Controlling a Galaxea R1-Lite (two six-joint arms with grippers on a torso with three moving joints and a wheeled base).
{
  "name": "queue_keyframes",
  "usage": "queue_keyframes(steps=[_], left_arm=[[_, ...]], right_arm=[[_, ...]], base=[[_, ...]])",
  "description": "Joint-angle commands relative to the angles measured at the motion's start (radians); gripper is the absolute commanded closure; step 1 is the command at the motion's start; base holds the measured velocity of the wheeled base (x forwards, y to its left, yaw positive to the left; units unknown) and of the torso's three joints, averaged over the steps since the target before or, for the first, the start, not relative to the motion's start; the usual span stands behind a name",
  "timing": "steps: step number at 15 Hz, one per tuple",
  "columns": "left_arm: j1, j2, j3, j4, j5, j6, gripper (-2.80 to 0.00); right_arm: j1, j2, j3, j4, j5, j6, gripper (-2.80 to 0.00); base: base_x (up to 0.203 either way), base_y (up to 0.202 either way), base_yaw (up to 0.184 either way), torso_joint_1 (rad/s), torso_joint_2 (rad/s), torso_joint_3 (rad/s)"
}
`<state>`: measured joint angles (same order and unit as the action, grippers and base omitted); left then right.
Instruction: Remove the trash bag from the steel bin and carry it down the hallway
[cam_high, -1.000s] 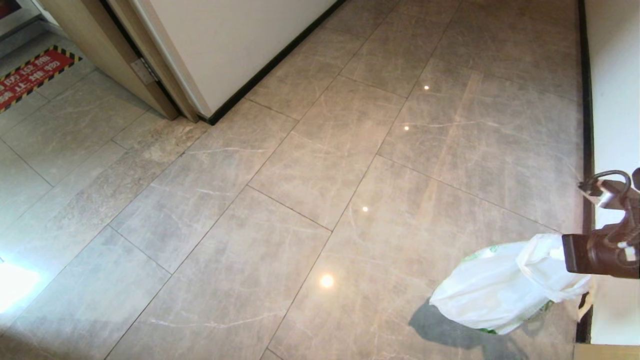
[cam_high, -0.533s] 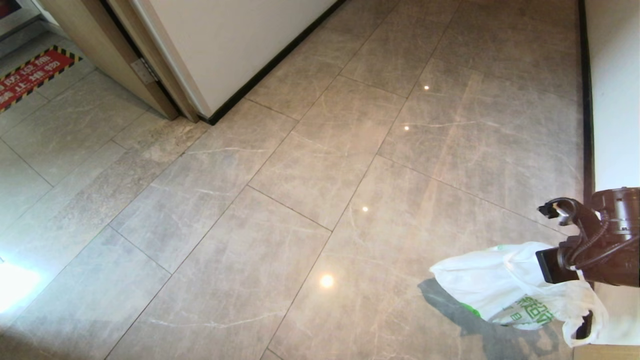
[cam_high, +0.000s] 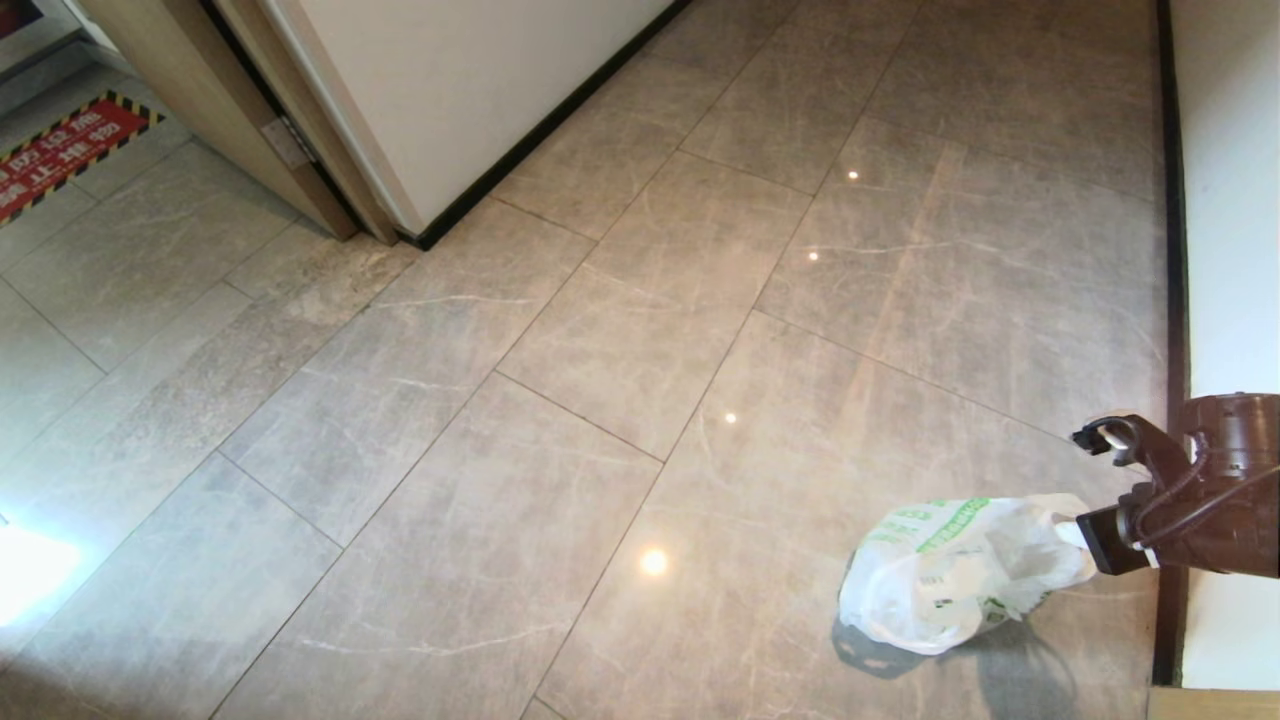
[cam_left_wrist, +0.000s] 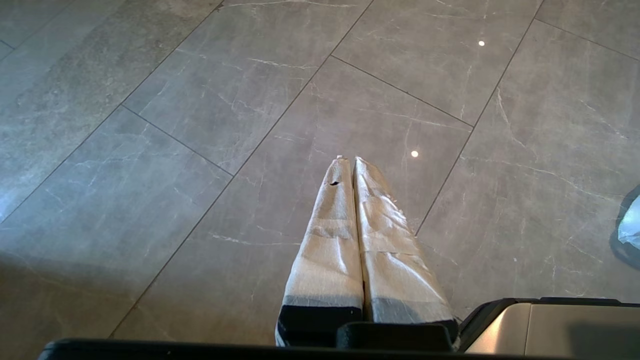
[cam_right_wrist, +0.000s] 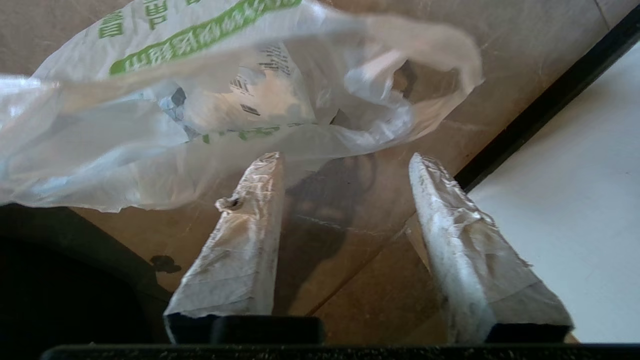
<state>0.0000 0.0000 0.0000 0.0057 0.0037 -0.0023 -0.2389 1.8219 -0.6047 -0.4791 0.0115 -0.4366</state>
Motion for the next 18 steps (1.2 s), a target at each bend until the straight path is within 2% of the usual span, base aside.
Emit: queue_keyframes(steps=[1, 3, 7, 8, 12, 14, 18], left_arm=[[0.0, 0.0, 0.0, 0.0, 0.001, -0.001, 0.0], [0.0, 0.0, 0.0, 0.0, 0.001, -0.001, 0.0], [0.0, 0.0, 0.0, 0.0, 0.001, -0.001, 0.0], [0.0, 0.0, 0.0, 0.0, 0.001, -0.001, 0.0], [0.0, 0.0, 0.0, 0.0, 0.001, -0.001, 0.0], [0.0, 0.0, 0.0, 0.0, 0.0, -0.001, 0.0], [0.0, 0.0, 0.0, 0.0, 0.001, -0.001, 0.0]], right_arm=[[-0.004, -0.089, 0.01, 0.044, 0.006, -0.001, -2.8], [-0.014, -0.184, 0.012, 0.112, 0.007, 0.011, -2.8], [-0.02, -0.444, 0.009, 0.321, 0.02, 0.119, -2.8], [-0.019, -0.522, 0.01, 0.369, 0.03, 0.14, 0.0], [0.039, -0.848, 0.062, 0.524, 0.056, 0.215, 0.0], [0.075, -1.021, 0.16, 0.588, 0.047, 0.228, 0.0], [0.167, -1.357, 0.501, 0.461, -0.01, 0.295, 0.0]], base=[[0.0, 0.0, 0.0, 0.0, 0.0, 0.0], [0.0, 0.0, 0.0, 0.0, 0.0, 0.0], [0.0, 0.0, 0.0, 0.0, 0.0, 0.0], [0.0, 0.0, 0.0, 0.0, 0.0, 0.0], [0.0, 0.0, 0.0, 0.0, 0.0, 0.0], [0.0, 0.0, 0.0, 0.0, 0.0, 0.0], [0.0, 0.0, 0.0, 0.0, 0.0, 0.0]])
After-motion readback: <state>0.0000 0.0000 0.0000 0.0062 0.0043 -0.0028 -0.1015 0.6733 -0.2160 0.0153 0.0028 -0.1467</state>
